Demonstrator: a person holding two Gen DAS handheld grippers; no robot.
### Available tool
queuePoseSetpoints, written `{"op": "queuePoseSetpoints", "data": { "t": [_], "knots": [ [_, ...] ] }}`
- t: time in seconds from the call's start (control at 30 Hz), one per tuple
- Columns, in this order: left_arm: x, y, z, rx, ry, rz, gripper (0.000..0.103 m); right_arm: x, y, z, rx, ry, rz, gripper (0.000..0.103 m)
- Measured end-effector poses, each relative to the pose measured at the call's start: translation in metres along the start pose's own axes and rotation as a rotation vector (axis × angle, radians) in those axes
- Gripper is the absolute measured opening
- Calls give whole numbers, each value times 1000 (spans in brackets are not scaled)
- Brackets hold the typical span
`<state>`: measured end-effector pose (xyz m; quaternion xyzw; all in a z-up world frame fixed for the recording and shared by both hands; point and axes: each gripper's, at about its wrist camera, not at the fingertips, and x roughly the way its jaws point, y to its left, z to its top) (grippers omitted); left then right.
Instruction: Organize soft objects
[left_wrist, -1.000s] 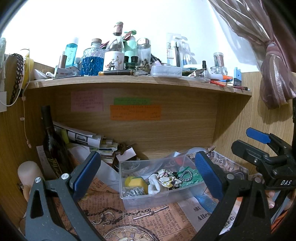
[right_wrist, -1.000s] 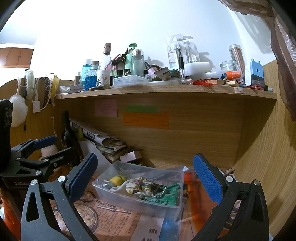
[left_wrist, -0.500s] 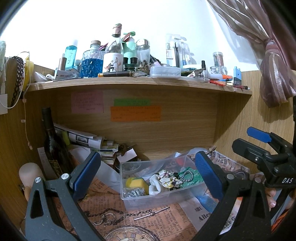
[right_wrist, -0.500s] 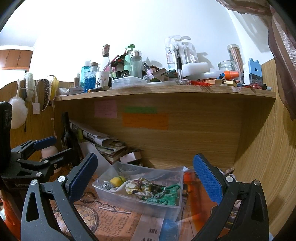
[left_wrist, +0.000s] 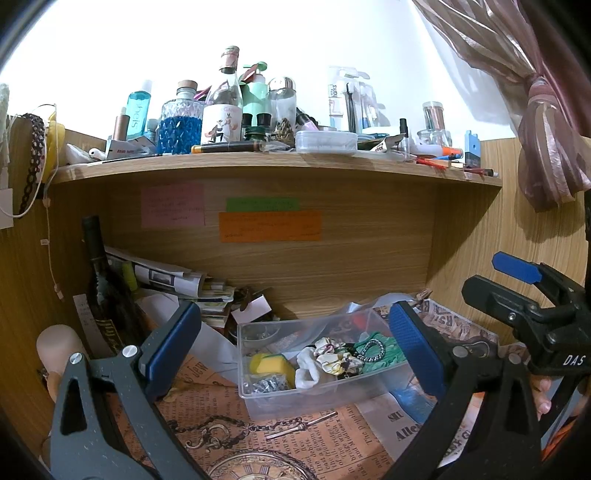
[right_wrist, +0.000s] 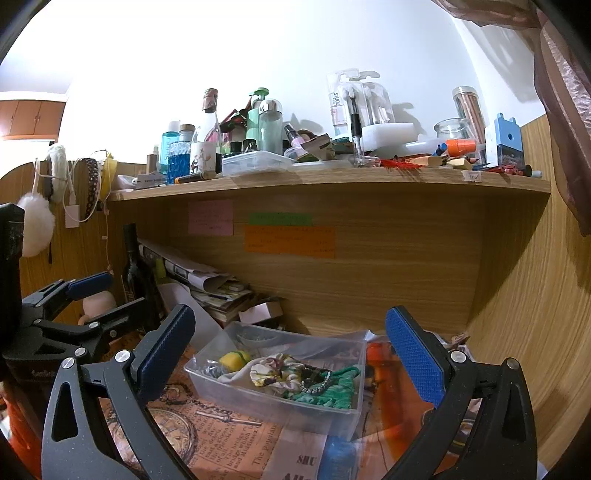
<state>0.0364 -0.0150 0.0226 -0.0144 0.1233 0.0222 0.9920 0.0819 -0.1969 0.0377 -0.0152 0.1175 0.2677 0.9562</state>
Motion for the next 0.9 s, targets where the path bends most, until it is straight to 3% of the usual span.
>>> {"op": "queuePoseSetpoints", "data": {
  "t": [0.9],
  "knots": [
    [8,8,-5,-45,29,-15,103,13,2,-8,4,38,-1,103]
  ]
}}
